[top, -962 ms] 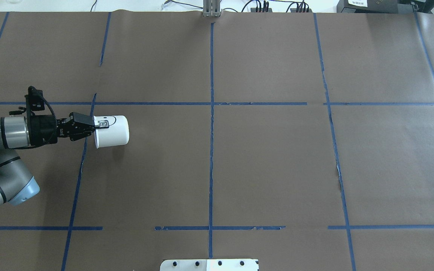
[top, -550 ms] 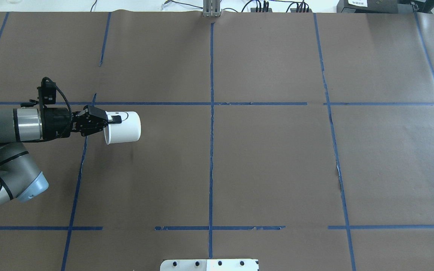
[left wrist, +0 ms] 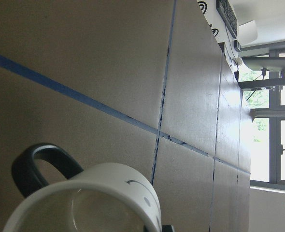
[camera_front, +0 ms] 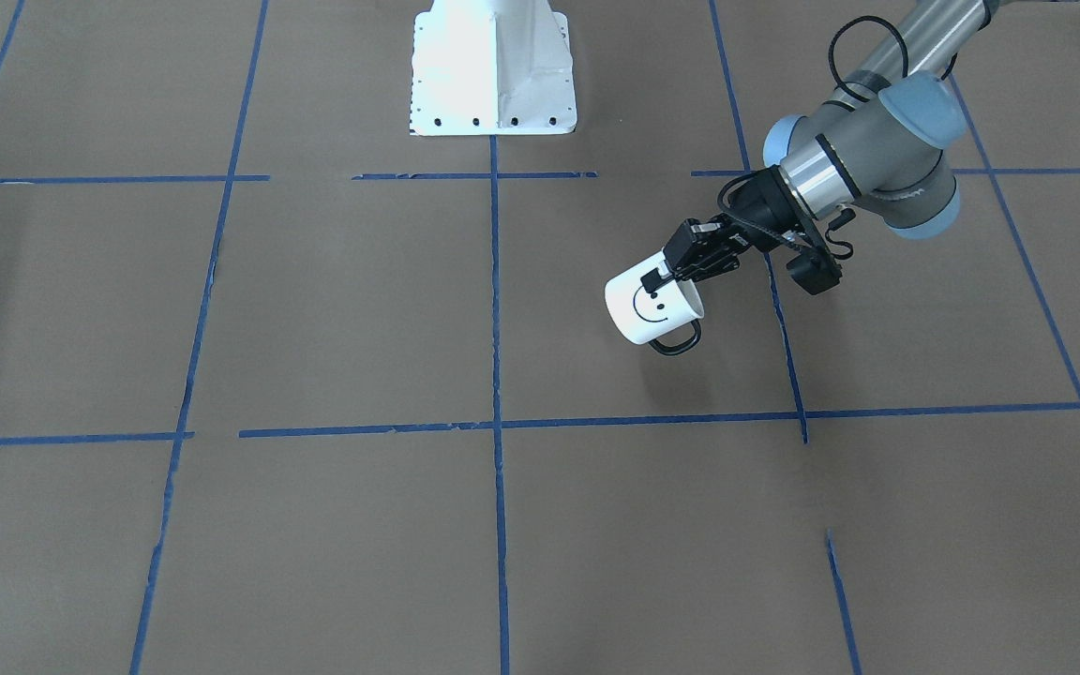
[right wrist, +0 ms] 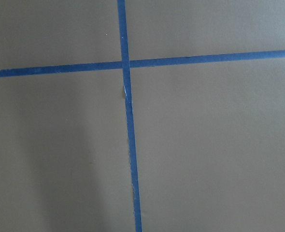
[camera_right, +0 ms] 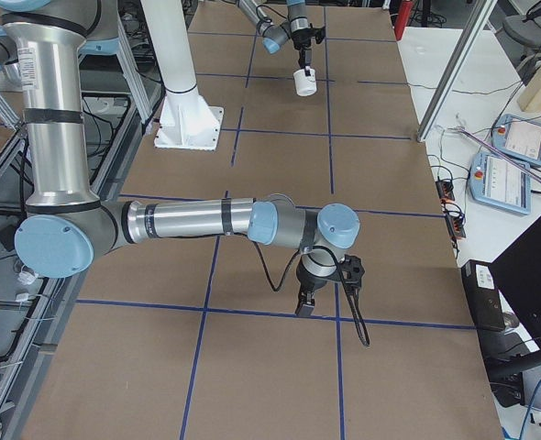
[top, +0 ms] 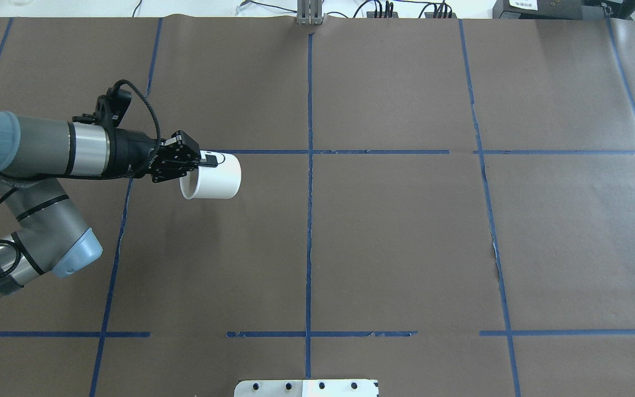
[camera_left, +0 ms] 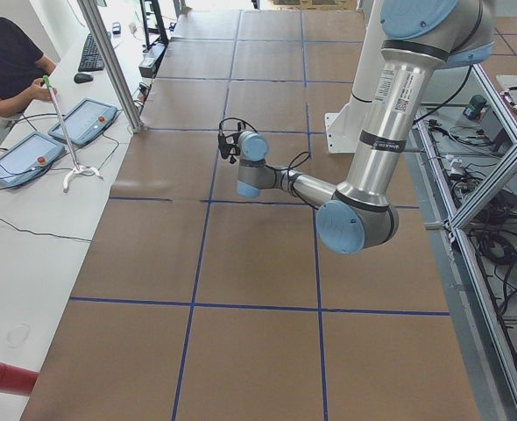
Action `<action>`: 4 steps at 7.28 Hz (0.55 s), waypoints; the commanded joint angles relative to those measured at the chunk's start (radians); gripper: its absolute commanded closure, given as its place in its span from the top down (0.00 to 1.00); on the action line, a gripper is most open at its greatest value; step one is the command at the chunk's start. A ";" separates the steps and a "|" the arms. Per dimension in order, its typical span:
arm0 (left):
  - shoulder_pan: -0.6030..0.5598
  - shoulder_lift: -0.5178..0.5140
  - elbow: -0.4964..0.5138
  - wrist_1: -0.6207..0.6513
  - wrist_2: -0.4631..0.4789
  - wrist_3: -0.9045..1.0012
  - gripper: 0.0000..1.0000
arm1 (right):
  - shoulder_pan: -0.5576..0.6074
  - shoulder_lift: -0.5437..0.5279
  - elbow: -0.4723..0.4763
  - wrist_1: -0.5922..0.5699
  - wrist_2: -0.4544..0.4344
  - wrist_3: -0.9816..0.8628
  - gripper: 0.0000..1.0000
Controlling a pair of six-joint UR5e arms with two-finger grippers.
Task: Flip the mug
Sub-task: 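Lift the mug with the left gripper and carry it farther from the robot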
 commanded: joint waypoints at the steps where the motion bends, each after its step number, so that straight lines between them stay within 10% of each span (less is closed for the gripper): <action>1: -0.001 -0.117 -0.108 0.411 -0.019 0.174 0.00 | 0.000 0.000 0.000 0.000 0.000 0.000 1.00; 4: 0.011 -0.344 -0.099 0.880 -0.010 0.409 0.00 | 0.000 0.000 0.000 0.000 0.000 0.000 1.00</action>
